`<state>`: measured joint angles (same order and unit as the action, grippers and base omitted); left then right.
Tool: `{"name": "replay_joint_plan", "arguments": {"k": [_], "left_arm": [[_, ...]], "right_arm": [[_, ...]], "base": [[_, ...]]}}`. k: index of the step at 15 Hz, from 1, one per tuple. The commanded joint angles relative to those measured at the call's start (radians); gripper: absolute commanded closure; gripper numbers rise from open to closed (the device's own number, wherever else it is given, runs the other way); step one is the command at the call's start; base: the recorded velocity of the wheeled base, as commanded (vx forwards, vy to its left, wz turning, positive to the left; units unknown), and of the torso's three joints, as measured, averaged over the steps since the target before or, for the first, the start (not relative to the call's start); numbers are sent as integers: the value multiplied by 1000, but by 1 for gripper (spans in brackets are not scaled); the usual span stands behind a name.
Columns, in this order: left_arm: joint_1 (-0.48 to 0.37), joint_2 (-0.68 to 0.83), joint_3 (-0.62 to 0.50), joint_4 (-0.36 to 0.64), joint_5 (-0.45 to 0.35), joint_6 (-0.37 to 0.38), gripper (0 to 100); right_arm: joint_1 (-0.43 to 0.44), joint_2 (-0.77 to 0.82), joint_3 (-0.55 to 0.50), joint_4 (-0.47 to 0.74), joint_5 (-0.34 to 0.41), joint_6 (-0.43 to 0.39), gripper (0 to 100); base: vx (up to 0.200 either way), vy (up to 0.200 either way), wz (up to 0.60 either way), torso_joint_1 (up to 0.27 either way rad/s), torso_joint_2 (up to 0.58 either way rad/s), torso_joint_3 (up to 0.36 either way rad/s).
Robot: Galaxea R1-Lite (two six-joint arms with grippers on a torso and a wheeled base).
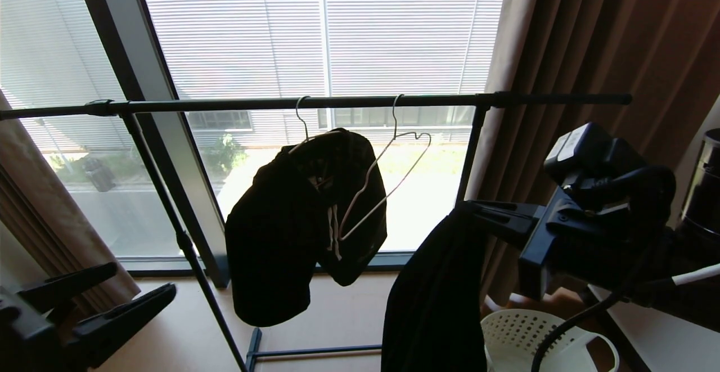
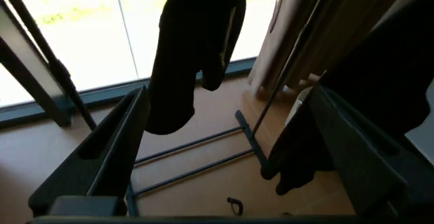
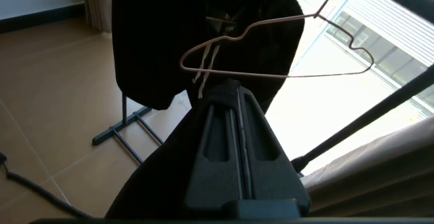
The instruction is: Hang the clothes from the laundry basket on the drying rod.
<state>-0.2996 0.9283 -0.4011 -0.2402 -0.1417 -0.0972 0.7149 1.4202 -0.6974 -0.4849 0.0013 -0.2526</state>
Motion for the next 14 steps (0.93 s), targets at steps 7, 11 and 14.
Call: {"name": "replay_joint_plan", "arguments": {"k": [7,11,14], "left_arm": [[-443,581,-185,-291,169,-122,0],[-541,649,-257,-287,206,-110,0],[-563,724,-306,-292,200,-110,0]], "right_arm": [[126,140,-45,-90,-127,76,100],[126,161,-43,-126,-214,75,100],[124,161,-42,-127,-250,76,100]], "base": [[0,0,0,0,0,0],[0,0,0,0,0,0],[0,0,0,0,0,0]]}}
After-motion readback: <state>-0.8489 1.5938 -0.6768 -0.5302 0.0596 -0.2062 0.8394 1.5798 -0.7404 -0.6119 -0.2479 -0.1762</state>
